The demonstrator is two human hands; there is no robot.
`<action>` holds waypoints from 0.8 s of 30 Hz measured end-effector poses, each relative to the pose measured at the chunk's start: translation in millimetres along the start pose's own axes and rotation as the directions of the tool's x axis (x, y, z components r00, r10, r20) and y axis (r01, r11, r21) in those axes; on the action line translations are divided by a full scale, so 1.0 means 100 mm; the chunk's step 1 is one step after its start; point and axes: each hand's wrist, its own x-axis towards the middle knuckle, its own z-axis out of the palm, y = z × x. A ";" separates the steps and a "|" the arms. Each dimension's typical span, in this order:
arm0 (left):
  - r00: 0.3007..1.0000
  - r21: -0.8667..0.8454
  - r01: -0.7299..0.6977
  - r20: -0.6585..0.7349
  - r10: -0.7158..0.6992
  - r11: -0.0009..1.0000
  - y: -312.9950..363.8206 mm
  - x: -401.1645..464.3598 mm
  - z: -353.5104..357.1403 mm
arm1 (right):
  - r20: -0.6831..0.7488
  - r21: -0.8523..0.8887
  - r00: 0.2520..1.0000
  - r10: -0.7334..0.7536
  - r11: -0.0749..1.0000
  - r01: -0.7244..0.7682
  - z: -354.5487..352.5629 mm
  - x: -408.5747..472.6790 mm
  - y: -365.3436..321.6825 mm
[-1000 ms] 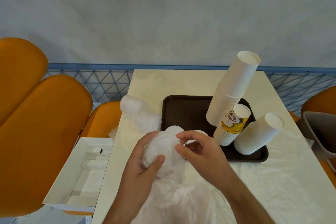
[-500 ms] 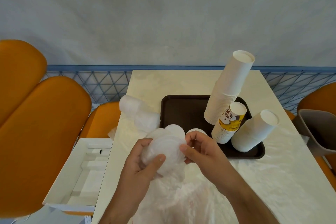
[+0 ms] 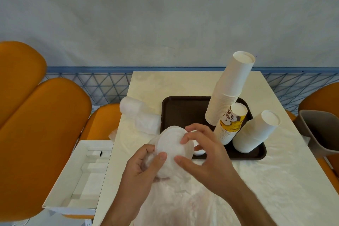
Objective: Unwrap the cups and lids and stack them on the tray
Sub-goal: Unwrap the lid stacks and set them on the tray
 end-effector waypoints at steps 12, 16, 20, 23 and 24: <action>0.989 0.153 -0.059 0.144 0.037 0.986 -0.04 -0.04 -0.01 | 0.119 0.074 0.985 0.125 0.988 -0.135 0.16 -0.03 0.04; 0.991 0.134 -0.018 0.130 0.000 0.991 -0.05 -0.03 0.00 | 0.135 0.157 0.964 0.228 0.956 -0.248 0.18 -0.02 0.07; 0.980 0.277 -0.086 0.194 0.032 0.957 -0.03 -0.02 -0.02 | 0.101 0.159 0.964 0.247 0.952 -0.261 0.21 0.01 0.12; 0.980 0.310 -0.113 0.191 0.054 0.944 -0.05 0.01 -0.03 | 0.101 0.210 0.959 0.264 0.937 -0.280 0.22 0.02 0.14; 0.982 0.310 -0.117 0.177 0.064 0.944 -0.06 0.02 -0.03 | 0.092 0.261 0.958 0.272 0.922 -0.287 0.19 0.03 0.14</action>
